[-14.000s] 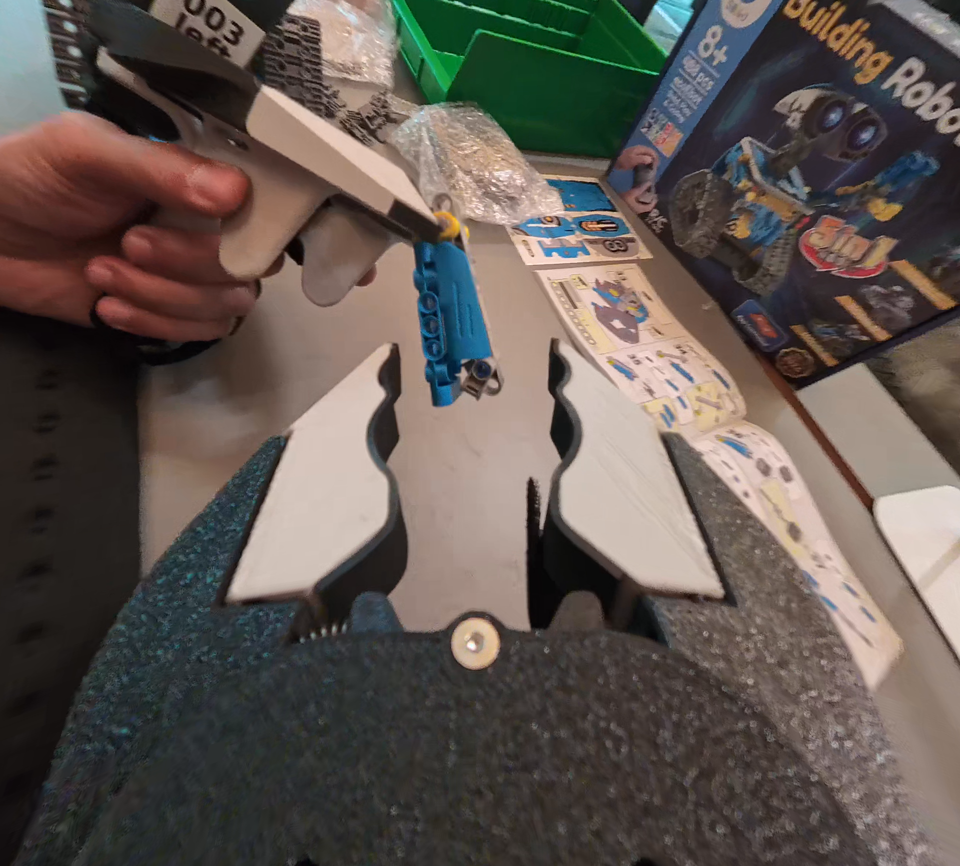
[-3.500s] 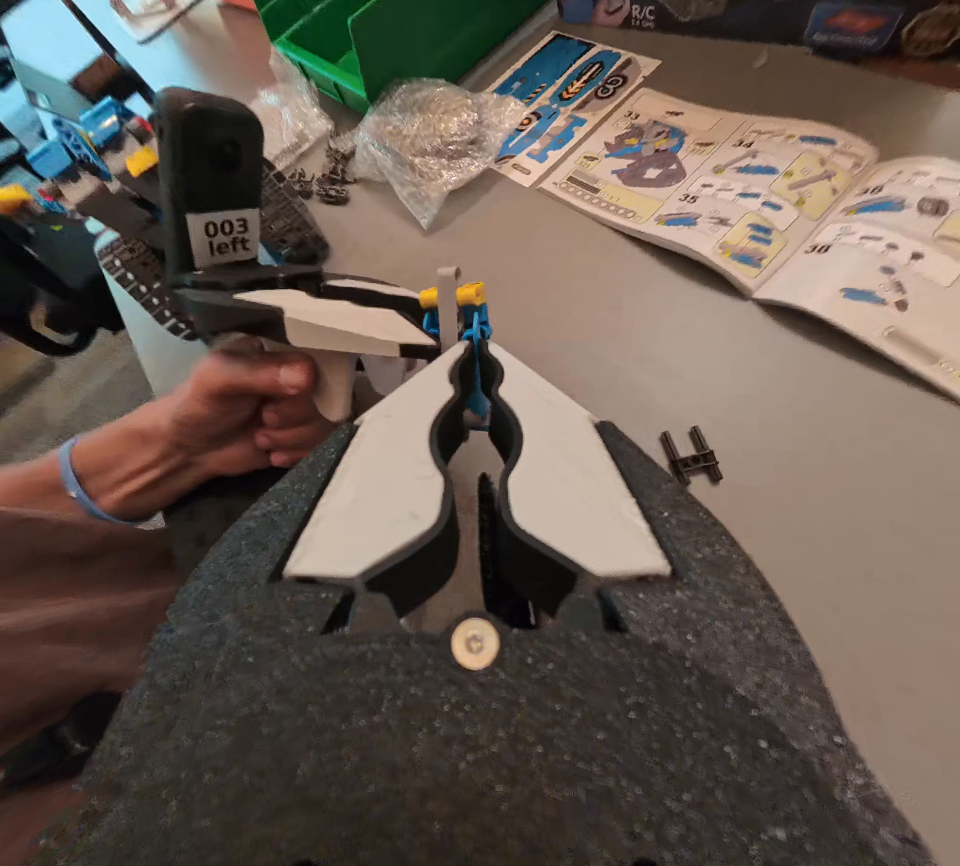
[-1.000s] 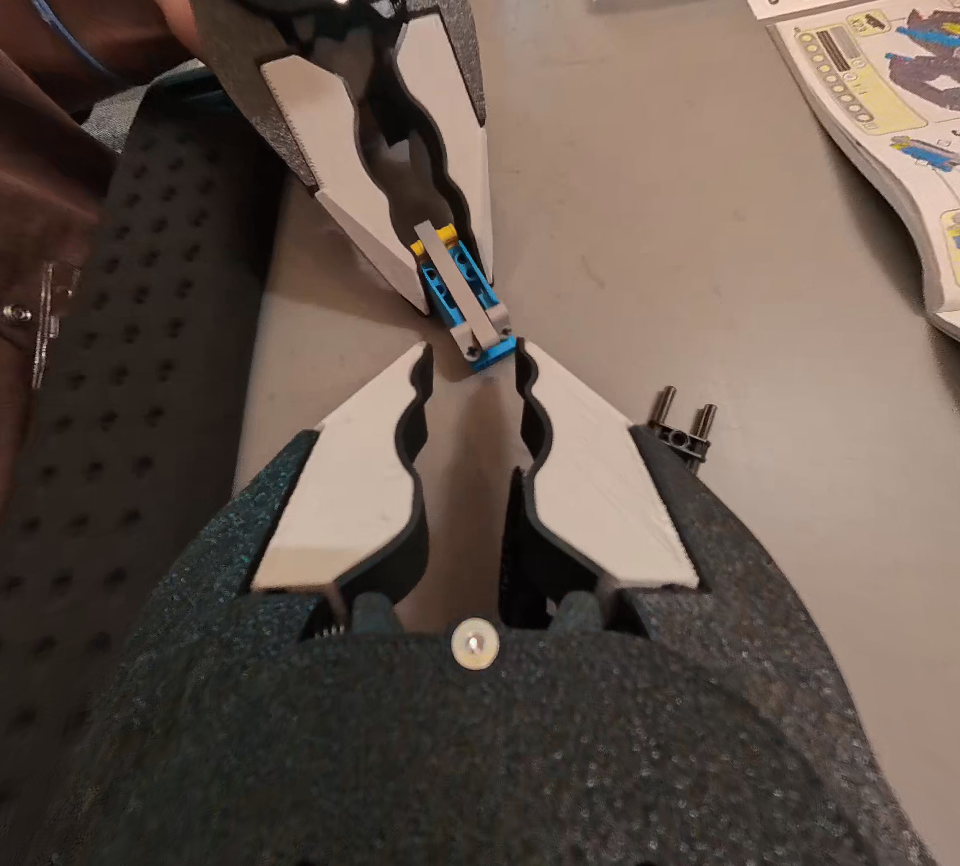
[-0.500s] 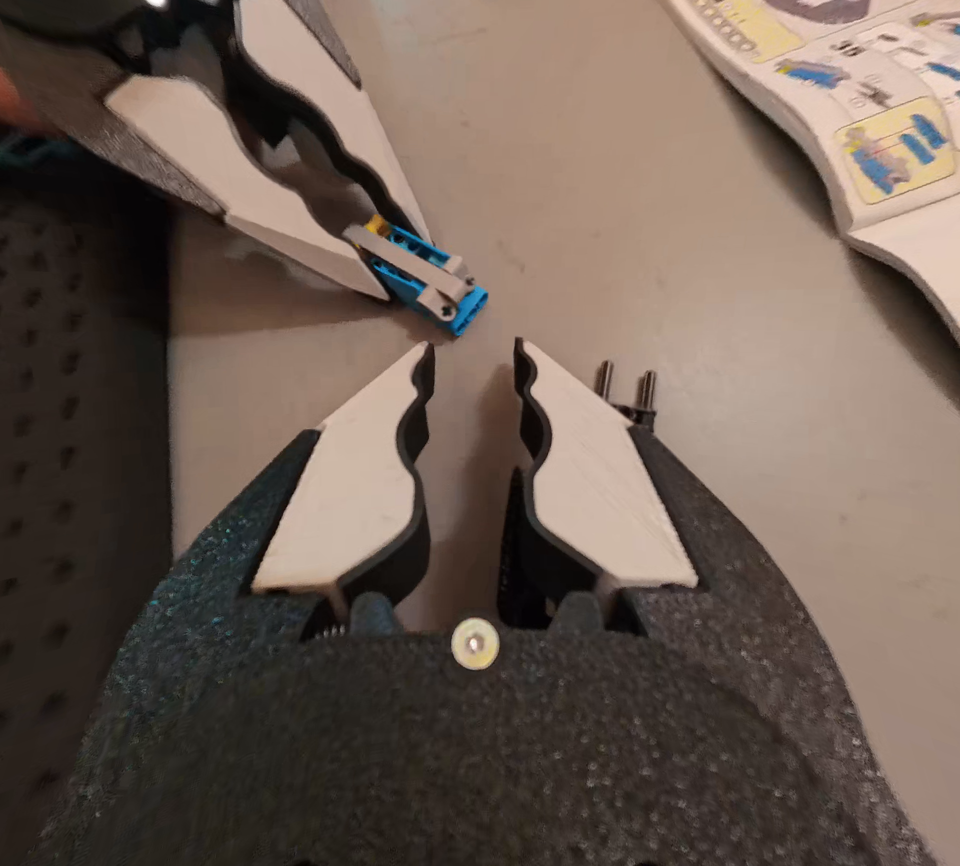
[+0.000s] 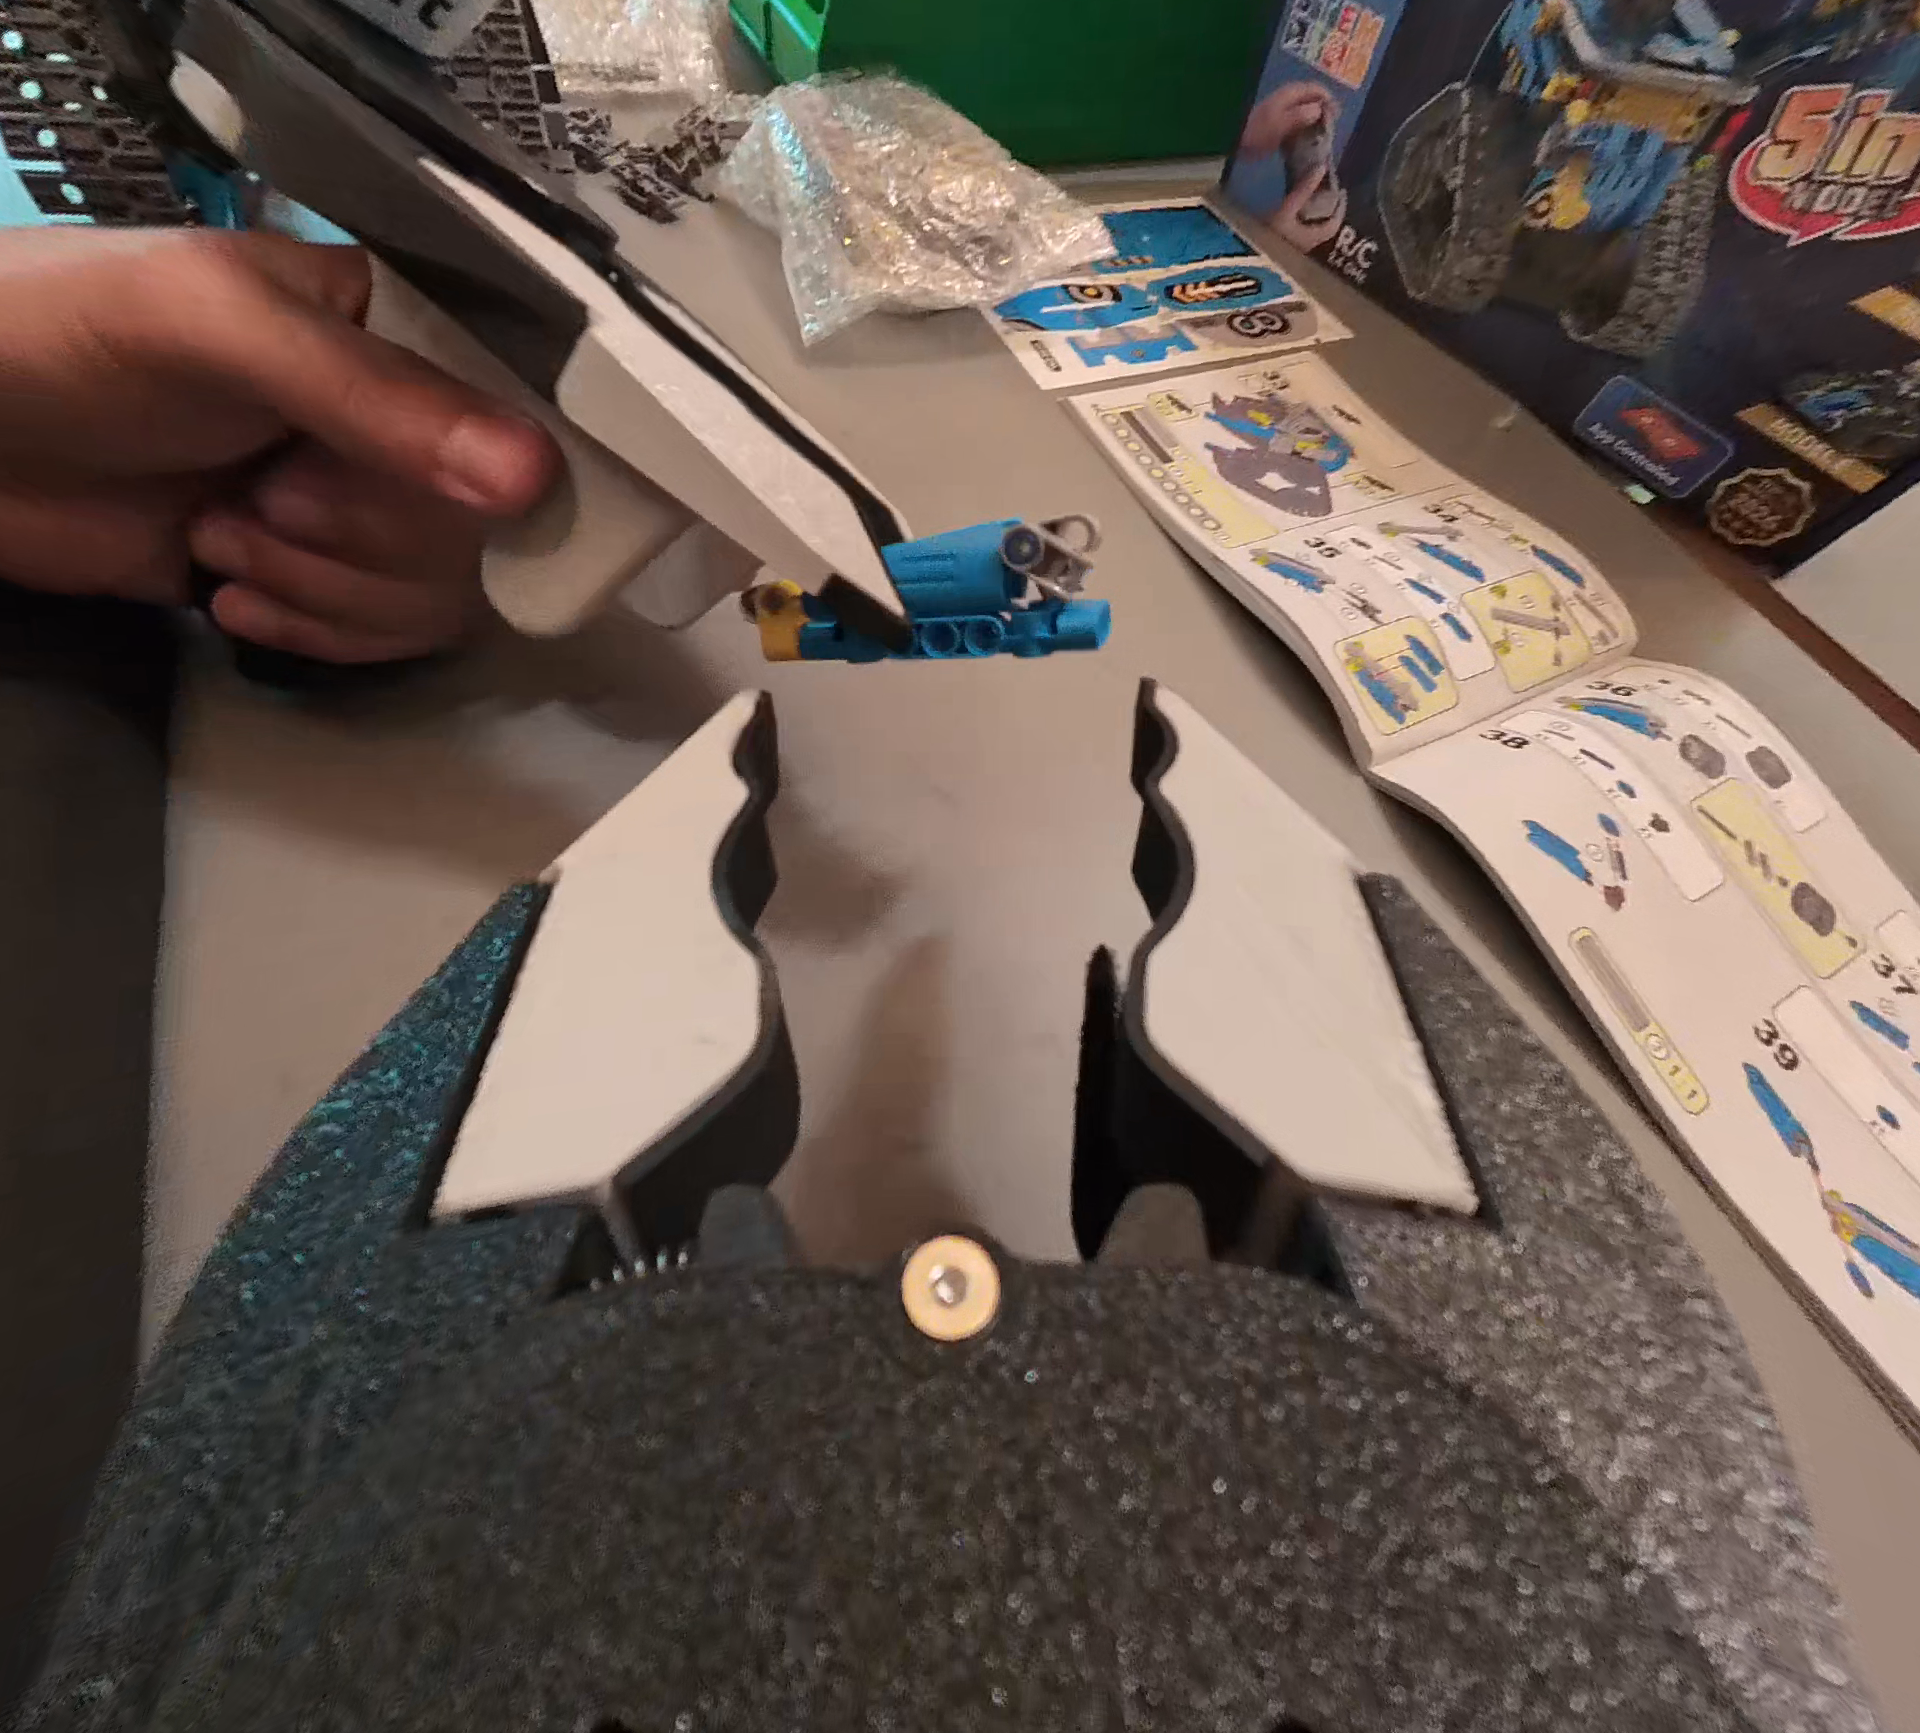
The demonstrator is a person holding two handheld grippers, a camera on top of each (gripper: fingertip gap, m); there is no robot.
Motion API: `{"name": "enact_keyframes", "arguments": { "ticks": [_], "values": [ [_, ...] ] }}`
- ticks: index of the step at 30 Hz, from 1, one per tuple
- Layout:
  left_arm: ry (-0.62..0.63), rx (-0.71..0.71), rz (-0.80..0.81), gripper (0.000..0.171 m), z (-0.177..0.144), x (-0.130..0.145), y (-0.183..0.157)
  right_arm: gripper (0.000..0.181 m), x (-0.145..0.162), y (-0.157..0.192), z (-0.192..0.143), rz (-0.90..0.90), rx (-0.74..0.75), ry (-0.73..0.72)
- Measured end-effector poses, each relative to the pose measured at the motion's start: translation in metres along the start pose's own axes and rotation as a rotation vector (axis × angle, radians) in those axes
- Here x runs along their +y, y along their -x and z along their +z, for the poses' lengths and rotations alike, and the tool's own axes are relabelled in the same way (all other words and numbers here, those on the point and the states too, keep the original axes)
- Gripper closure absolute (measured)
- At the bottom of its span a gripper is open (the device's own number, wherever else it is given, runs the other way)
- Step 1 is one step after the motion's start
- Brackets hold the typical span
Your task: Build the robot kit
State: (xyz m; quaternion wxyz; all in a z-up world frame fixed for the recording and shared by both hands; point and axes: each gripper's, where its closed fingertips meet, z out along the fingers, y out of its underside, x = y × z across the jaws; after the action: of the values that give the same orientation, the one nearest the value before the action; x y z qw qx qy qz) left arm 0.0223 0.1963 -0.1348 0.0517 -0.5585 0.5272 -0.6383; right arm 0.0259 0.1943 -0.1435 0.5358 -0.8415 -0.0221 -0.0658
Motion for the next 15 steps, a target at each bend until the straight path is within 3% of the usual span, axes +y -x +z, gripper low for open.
{"name": "enact_keyframes", "arguments": {
  "ticks": [7,15],
  "values": [
    [-0.053,0.010,0.061,0.147,-0.001,-0.005,-0.005,0.135,-0.005,-0.018,-0.010,0.040,0.028,-0.051],
    [-0.058,-0.051,0.121,0.147,0.006,-0.010,0.003,0.146,0.010,-0.044,-0.026,0.101,0.031,-0.033]
  ]
}}
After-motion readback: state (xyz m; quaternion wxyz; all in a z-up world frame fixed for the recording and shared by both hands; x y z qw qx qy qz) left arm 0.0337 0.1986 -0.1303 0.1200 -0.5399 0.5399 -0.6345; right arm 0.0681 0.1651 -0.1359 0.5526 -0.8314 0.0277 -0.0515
